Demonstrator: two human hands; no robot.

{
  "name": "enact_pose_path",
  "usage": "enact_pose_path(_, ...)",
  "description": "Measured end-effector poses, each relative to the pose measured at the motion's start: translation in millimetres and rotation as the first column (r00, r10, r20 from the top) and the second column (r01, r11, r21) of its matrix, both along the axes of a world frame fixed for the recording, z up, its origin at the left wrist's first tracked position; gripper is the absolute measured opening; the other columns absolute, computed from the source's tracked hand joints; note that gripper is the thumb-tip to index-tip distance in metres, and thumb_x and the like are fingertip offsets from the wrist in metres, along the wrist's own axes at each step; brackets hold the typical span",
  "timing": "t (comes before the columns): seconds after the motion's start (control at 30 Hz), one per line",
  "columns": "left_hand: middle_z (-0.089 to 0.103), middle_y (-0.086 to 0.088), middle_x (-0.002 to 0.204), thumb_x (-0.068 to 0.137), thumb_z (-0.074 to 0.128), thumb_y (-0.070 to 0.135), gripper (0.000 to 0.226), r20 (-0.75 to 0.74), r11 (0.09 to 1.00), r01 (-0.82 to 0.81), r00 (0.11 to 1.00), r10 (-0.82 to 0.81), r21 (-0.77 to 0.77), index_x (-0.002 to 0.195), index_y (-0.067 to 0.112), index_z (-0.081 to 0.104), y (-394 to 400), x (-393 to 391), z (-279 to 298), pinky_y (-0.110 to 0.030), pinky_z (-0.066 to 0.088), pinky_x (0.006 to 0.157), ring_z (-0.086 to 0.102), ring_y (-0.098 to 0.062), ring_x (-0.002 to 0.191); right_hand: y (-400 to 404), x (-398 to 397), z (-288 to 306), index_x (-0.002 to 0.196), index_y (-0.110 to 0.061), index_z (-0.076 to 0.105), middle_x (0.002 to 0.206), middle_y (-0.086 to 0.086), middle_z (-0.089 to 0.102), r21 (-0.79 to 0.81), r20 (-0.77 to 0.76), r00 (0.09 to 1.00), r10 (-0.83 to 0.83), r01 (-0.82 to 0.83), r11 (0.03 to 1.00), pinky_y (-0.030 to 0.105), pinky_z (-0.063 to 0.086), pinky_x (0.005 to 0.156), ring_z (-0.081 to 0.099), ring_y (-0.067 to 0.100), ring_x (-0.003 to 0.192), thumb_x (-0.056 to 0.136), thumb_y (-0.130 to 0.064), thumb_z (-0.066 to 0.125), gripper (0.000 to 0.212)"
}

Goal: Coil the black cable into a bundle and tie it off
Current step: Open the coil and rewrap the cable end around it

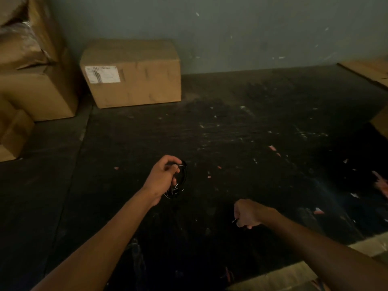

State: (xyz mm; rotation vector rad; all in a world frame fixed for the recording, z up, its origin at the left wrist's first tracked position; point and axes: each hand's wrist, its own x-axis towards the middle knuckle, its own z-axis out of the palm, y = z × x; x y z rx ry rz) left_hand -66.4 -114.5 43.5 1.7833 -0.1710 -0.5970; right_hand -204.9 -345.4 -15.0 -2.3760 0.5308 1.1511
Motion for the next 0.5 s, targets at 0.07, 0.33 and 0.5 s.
enact_pose_path(0.07, 0.055, -0.003, 0.112, 0.102, 0.042, 0.014, 0.024, 0.006, 0.999, 0.034, 0.999, -0.034, 0.039, 0.104, 0.025, 0.064, 1, -1, -1, -0.029, 0.048, 0.070, 0.053, -0.014, 0.076, 1, 8, 2, 0.104, -0.014, 0.064, 0.082, 0.002, 0.066, 0.093, 0.080, 0.994, -0.079, 0.072, 0.993, 0.024, 0.051, 0.059, 0.060, 0.008, 0.063, 0.087, -0.014, 0.066, 0.018)
enact_pose_path(0.33, 0.062, -0.001, 0.113, 0.099, 0.050, 0.032, 0.019, 0.004, 0.991, 0.113, 0.994, -0.113, 0.077, 0.109, 0.025, 0.065, 2, 2, 23, -0.030, 0.049, 0.073, 0.054, -0.016, 0.080, 48, 72, 86, 0.104, -0.020, 0.064, 0.099, 0.004, 0.068, 0.514, 0.588, 0.679, -0.440, 0.106, 0.851, 0.027, 0.056, 0.069, 0.068, 0.019, 0.083, 0.088, -0.011, 0.068, 0.019)
enact_pose_path(0.5, 0.062, -0.002, 0.086, 0.101, 0.045, 0.037, 0.027, 0.047, 0.998, 0.064, 0.997, -0.063, -0.028, 0.104, 0.021, 0.067, 5, 6, 47, -0.029, 0.045, 0.071, 0.051, -0.013, 0.070, 73, 99, 116, 0.104, -0.018, 0.070, 0.096, 0.001, 0.073, 0.493, 0.754, 0.528, -0.391, -0.061, 0.868, 0.036, 0.060, 0.080, 0.070, 0.013, 0.090, 0.089, -0.011, 0.067, 0.017)
